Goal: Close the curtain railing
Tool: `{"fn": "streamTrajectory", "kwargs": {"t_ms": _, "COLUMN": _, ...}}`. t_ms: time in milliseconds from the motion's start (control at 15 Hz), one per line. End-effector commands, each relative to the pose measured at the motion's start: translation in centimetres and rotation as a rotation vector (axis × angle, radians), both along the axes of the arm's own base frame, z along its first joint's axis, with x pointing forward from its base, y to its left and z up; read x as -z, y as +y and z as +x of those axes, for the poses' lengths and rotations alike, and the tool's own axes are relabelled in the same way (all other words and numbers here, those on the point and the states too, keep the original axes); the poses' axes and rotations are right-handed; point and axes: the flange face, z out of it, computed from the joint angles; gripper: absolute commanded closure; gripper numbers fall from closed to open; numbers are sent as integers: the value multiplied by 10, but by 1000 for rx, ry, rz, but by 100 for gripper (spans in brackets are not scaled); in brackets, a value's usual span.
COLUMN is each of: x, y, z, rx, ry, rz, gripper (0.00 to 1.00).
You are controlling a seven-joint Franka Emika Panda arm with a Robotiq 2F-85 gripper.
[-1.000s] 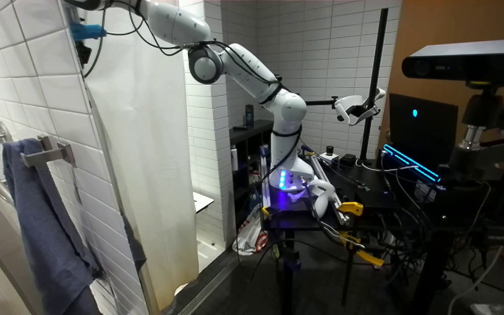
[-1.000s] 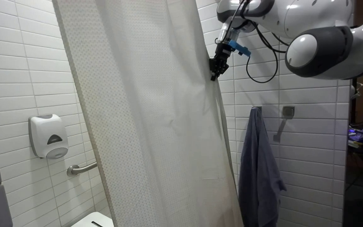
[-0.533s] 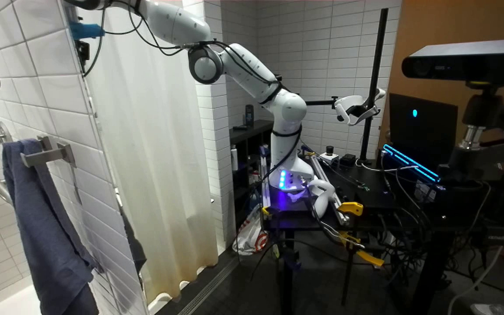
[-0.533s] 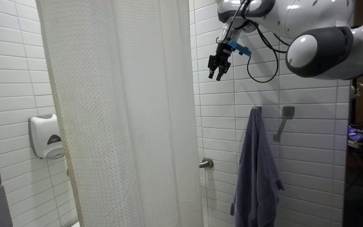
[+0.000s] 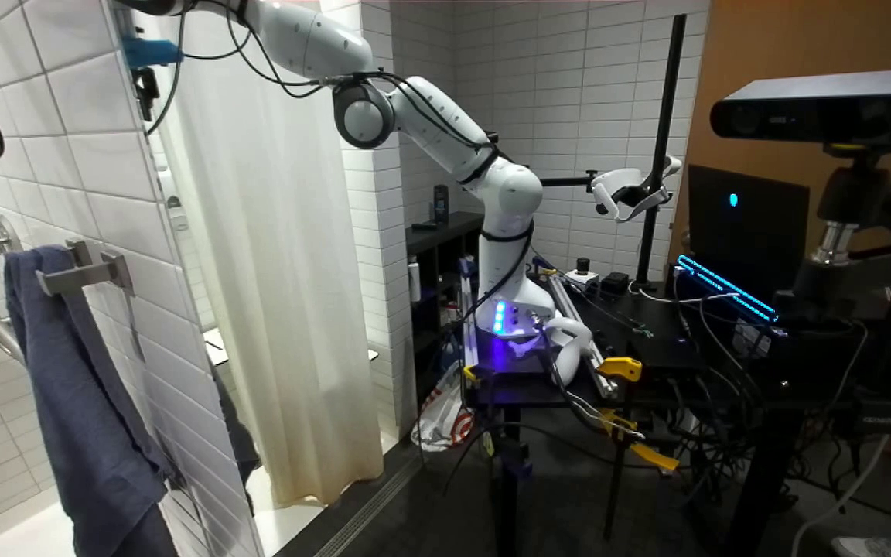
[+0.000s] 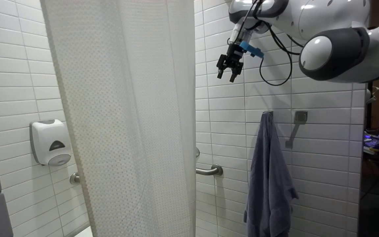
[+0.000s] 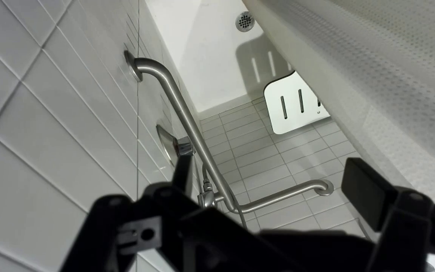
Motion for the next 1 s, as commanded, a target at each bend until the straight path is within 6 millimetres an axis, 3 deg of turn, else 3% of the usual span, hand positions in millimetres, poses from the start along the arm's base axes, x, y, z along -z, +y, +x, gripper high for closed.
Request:
{"fn": "streamTrajectory", "kwargs": {"t_ms": 0, "x": -9, "y": -1, "z": -5, "rx": 22, "ry": -3, "rz": 3, "gripper": 0}}
{"fn": "streamTrajectory", "kwargs": {"t_ms": 333, "x": -9, "y": 8, "z": -17, "rx": -82, "ry": 54, "rz": 130, "gripper": 0}}
{"fn": "streamTrajectory", "kwargs": {"t_ms": 533, "x": -20, "y": 9, "z": -28, "rx": -92, "ry": 77, "rz": 196, "gripper": 0}}
{"fn": "streamTrajectory", "kwargs": {"t_ms": 933, "x": -42, "y": -19, "z": -53, "rx": 63, "ry": 128, "rz": 191, "gripper": 0}}
